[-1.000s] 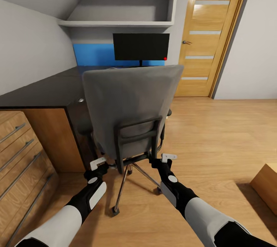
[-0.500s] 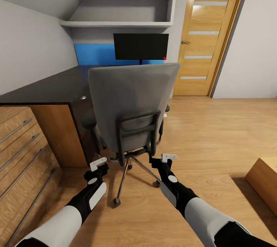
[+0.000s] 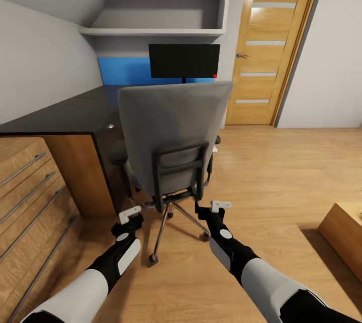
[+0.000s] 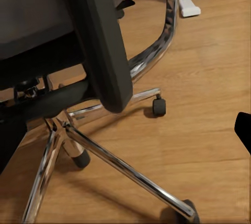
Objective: In the bedroom, organize the workspace by keeping the computer under the desk, ensuring the monitor is on the desk, placing the keyboard on the desk next to the monitor, placing the mouse on the desk next to the keyboard, moving the folder from the swivel chair onto the desk next to the mouse, stacking the notebook on top of the folder with the pen on top of the notebook, and positioning the swivel chair next to the desk.
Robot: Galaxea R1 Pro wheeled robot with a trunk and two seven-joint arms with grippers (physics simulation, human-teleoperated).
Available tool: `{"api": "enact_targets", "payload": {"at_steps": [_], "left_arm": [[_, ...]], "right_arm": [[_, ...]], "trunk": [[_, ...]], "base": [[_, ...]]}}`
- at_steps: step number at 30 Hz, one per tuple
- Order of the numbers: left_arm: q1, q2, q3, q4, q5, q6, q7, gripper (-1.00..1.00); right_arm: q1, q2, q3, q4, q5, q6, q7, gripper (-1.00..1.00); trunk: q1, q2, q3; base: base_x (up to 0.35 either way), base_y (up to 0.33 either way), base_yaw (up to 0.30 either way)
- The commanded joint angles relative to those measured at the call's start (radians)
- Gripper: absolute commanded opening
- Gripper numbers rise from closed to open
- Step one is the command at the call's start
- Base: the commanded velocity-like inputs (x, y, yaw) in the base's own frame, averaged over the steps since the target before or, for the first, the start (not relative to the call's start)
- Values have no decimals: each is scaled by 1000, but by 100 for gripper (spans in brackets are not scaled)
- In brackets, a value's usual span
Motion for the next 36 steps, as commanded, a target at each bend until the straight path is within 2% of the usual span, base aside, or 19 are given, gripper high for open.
{"api": "enact_targets", "payload": {"at_steps": [1, 10, 20, 23, 29, 36], "left_arm": [[-1, -1, -10, 1, 11, -6, 6, 100], [-1, -7, -53, 7, 12, -6, 7, 100], [-1, -27, -159, 35, 12, -6, 9, 100], [-1, -30, -179, 40, 12, -7, 9, 100], [-1, -38, -197, 54, 12, -7, 9, 100], [-1, -45, -202, 58, 11, -6, 9, 100]], "right_arm": [[-1, 0, 9, 0, -7, -4, -7, 100], [-1, 0, 9, 0, -6, -4, -7, 100], [-1, 0, 8, 0, -6, -4, -7, 100], [-1, 0, 8, 0, -6, -4, -7, 100], [-1, 0, 8, 0, -6, -4, -7, 100], [-1, -1, 7, 0, -6, -4, -7, 100]], "trunk": [[0, 0, -1], [0, 0, -1], [0, 0, -1], [0, 0, -1], [0, 0, -1], [0, 0, -1]], "base": [[-106, 0, 0], [-41, 0, 0], [-4, 0, 0], [0, 0, 0], [0, -38, 0], [0, -204, 0]]}}
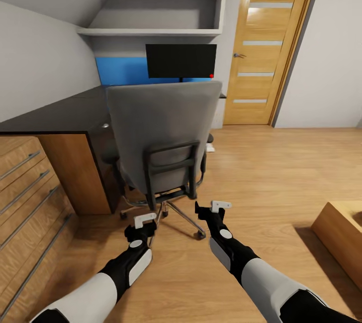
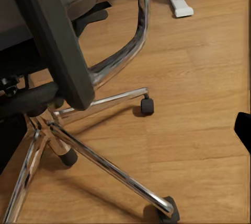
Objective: In the bedroom, organize the workspace by keeping the computer under the desk, ensuring the monitor is on the desk, placing the keyboard on the desk next to the monitor, placing the mouse on the desk next to the keyboard, moving the folder from the swivel chair onto the desk next to the mouse, stacking the notebook on top of the folder with the pen on top of the notebook, and positioning the swivel chair next to the desk.
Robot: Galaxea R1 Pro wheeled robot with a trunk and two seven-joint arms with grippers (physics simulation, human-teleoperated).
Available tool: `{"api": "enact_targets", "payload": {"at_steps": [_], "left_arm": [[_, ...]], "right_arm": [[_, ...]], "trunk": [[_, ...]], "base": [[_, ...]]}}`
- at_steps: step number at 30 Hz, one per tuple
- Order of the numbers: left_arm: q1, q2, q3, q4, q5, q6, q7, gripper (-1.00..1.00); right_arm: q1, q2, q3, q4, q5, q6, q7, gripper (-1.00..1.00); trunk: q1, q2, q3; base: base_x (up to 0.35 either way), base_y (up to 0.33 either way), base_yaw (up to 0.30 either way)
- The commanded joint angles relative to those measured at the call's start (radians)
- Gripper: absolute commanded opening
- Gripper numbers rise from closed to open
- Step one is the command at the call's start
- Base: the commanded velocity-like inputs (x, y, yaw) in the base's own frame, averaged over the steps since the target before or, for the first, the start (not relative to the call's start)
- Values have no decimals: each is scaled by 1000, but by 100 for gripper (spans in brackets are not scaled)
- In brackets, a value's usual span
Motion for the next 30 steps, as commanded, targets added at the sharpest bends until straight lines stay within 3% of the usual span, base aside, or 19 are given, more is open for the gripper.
{"api": "enact_targets", "payload": {"at_steps": [1, 17, 30], "left_arm": [[-1, -1, -8, 1, 11, -6, 6, 100], [-1, -13, -9, 15, 6, -7, 6, 100], [-1, -13, -9, 15, 6, -7, 7, 100]], "right_arm": [[-1, -1, 8, 0, -7, -4, -7, 100], [-1, 0, 8, 0, -7, -4, -7, 100], [-1, 0, 9, 0, -7, -4, -7, 100]], "trunk": [[0, 0, -1], [0, 0, -1], [0, 0, -1]], "base": [[0, -276, 0], [0, -107, 0], [0, -22, 0]]}}
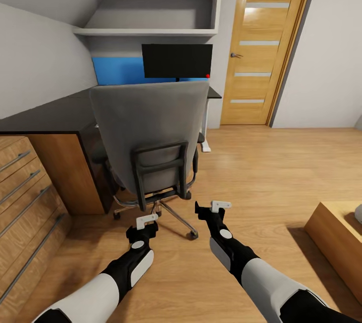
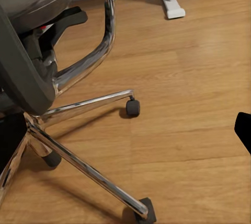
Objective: In the bedroom, organize the workspace by keeping the computer under the desk, ensuring the monitor is on the desk, placing the keyboard on the desk next to the monitor, placing the mouse on the desk next to the keyboard, moving the folder from the swivel chair onto the desk next to the mouse, stacking the notebook on top of the folder with the pen on top of the notebook, and positioning the swivel chair next to the desk.
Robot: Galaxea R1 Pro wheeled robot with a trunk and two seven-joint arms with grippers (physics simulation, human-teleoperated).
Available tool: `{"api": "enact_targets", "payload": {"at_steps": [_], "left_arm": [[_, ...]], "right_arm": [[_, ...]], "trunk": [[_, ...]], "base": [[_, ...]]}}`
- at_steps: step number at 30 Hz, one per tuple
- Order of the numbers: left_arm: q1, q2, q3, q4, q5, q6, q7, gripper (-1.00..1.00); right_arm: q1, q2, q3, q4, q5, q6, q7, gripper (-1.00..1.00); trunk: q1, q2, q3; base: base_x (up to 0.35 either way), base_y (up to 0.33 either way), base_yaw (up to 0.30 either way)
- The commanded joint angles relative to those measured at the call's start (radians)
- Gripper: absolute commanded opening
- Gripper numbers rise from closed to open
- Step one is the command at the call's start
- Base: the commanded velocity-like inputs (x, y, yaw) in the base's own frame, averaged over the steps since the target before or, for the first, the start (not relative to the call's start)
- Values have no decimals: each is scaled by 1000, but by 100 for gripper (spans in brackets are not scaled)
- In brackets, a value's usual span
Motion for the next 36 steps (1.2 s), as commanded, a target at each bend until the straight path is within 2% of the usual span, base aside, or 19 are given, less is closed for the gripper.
{"api": "enact_targets", "payload": {"at_steps": [1, 8, 11, 12, 13, 14, 16, 22, 32, 36], "left_arm": [[-1, 1, -8, 0, 11, -7, 6, 100], [-1, 2, -7, 0, 10, -8, 8, 100], [-1, 1, -8, 0, 8, -37, 11, 100], [-1, 0, -10, 0, 3, -76, 12, 100], [-1, -3, -21, 0, -19, -173, 19, 100], [-1, -4, -27, 1, -31, -205, 26, 100], [-1, -5, -31, 1, -39, -225, 33, 100], [-1, -5, -35, 5, -51, -252, 43, 100], [-1, -5, -38, 10, -55, -260, 42, 100], [-1, -6, -50, 20, -55, -261, 42, 100]], "right_arm": [[-1, 0, 9, 1, -7, -4, -7, 100], [-1, 0, 9, 1, -7, -3, -7, 100], [-1, 0, 9, 1, -7, -4, -7, 100], [-1, 0, 9, 1, -7, -4, -7, 100], [-1, 0, 9, 1, -7, -4, -7, 100], [-1, 0, 9, 1, -7, -4, -7, 100], [-1, 0, 9, 1, -7, -4, -7, 100], [-1, 0, 9, 1, -7, -4, -7, 100], [-1, 0, 9, 1, -7, -4, -7, 100], [-1, 0, 9, 1, -7, -4, -7, 100]], "trunk": [[0, 0, -1], [0, 0, -1], [0, 0, -1], [0, 0, -1], [0, 0, -1], [0, 0, -1], [0, 0, -1], [0, 0, -1], [0, 0, -1], [0, 0, -1]], "base": [[0, -3, 0], [0, -1, 0], [0, 0, 0], [0, 0, 0], [0, 0, 0], [0, 0, 0], [0, 0, 0], [0, 0, 0], [0, 0, 0], [0, 0, 0]]}}
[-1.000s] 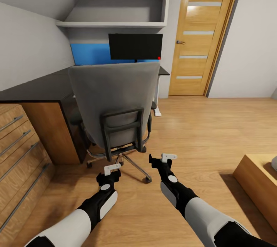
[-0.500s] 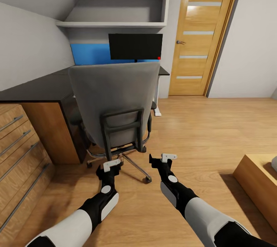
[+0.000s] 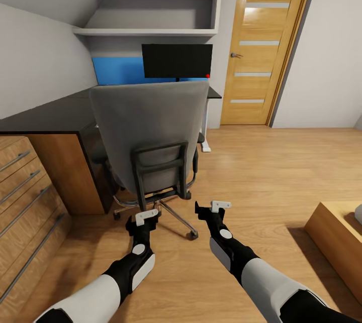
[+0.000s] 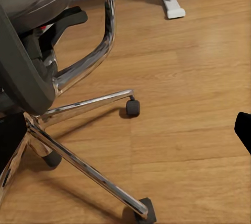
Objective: In the bedroom, organize the workspace by keeping the computer under the desk, ensuring the monitor is on the desk, placing the keyboard on the desk next to the monitor, placing the mouse on the desk next to the keyboard, moving the folder from the swivel chair onto the desk next to the mouse, stacking the notebook on top of the folder with the pen on top of the notebook, and positioning the swivel chair next to the desk.
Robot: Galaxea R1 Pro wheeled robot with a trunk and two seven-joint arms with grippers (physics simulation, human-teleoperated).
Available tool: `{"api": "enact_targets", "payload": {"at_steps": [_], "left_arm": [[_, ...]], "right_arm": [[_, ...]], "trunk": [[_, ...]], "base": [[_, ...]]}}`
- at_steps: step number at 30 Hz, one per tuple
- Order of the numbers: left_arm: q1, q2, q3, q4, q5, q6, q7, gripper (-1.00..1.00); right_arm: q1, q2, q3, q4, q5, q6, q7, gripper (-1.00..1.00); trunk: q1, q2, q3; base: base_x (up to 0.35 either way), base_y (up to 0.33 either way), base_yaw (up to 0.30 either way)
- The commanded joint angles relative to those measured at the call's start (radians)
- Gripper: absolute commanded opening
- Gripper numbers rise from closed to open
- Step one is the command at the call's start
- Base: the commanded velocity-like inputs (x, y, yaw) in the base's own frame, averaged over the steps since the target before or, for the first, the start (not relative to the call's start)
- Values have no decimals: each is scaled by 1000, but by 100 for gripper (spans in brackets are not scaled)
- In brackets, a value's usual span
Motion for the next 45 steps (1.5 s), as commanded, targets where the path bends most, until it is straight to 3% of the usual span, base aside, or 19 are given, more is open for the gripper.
{"api": "enact_targets", "payload": {"at_steps": [1, 30, 45], "left_arm": [[-1, 0, -10, 2, 8, -5, 6, 100], [-1, -2, -17, 8, 8, -5, 5, 100], [-1, -10, -17, 10, 8, -5, 6, 100]], "right_arm": [[-1, 0, 9, 0, -7, -4, -7, 100], [-1, 0, 10, 1, -7, -4, -7, 100], [-1, 0, 10, 0, -7, -4, -7, 100]], "trunk": [[0, 0, -1], [0, 0, -1], [0, 0, -1]], "base": [[0, 0, 0], [61, 27, 0], [126, 128, 0]]}}
